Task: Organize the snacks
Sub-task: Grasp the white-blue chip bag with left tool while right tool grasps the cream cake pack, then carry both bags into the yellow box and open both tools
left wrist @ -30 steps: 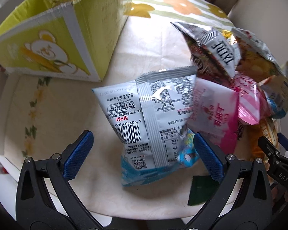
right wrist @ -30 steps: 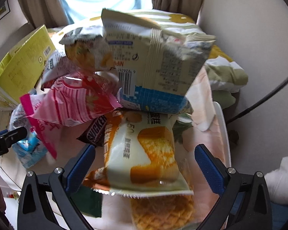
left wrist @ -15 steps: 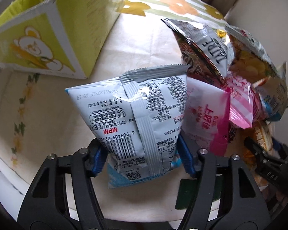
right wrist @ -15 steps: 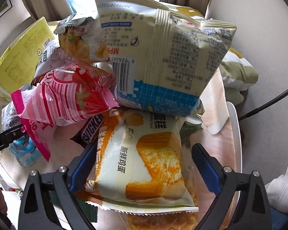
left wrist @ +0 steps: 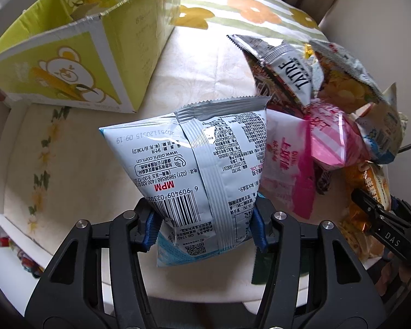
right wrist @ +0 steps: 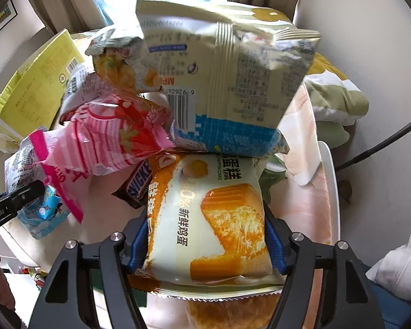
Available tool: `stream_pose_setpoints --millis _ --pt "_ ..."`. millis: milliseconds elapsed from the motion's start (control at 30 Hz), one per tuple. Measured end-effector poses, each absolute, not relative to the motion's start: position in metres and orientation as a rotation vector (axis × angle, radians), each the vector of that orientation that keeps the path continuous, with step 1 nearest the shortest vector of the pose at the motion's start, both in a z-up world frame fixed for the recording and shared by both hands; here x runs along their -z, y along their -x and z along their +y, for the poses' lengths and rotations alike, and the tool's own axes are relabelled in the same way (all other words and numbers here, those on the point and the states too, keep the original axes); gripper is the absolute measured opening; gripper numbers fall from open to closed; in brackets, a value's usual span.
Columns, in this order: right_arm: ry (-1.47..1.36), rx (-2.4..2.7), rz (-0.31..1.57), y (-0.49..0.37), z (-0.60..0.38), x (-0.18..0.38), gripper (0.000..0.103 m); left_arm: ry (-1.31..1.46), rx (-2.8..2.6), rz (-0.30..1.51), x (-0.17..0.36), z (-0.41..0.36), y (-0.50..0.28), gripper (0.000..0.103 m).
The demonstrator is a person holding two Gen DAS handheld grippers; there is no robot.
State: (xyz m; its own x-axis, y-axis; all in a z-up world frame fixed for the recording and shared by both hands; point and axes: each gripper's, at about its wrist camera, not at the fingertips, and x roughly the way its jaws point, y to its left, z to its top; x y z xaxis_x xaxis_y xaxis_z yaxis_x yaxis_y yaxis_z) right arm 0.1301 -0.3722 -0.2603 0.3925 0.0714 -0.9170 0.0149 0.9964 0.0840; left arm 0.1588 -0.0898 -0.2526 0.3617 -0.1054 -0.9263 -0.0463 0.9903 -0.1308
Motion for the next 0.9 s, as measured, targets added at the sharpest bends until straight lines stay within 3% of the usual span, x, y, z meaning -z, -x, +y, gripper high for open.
stream_pose_setpoints --millis 500,900 --pt "-0.114 -0.025 1.114 -0.094 -0.366 0.213 0.066 0.166 0.107 1.100 0.182 -0.071 -0.121 0.050" --pt "-0.076 -0.021 0.970 -0.098 -0.299 0.147 0.066 0.168 0.168 0.959 0.119 -0.020 -0.148 0.050"
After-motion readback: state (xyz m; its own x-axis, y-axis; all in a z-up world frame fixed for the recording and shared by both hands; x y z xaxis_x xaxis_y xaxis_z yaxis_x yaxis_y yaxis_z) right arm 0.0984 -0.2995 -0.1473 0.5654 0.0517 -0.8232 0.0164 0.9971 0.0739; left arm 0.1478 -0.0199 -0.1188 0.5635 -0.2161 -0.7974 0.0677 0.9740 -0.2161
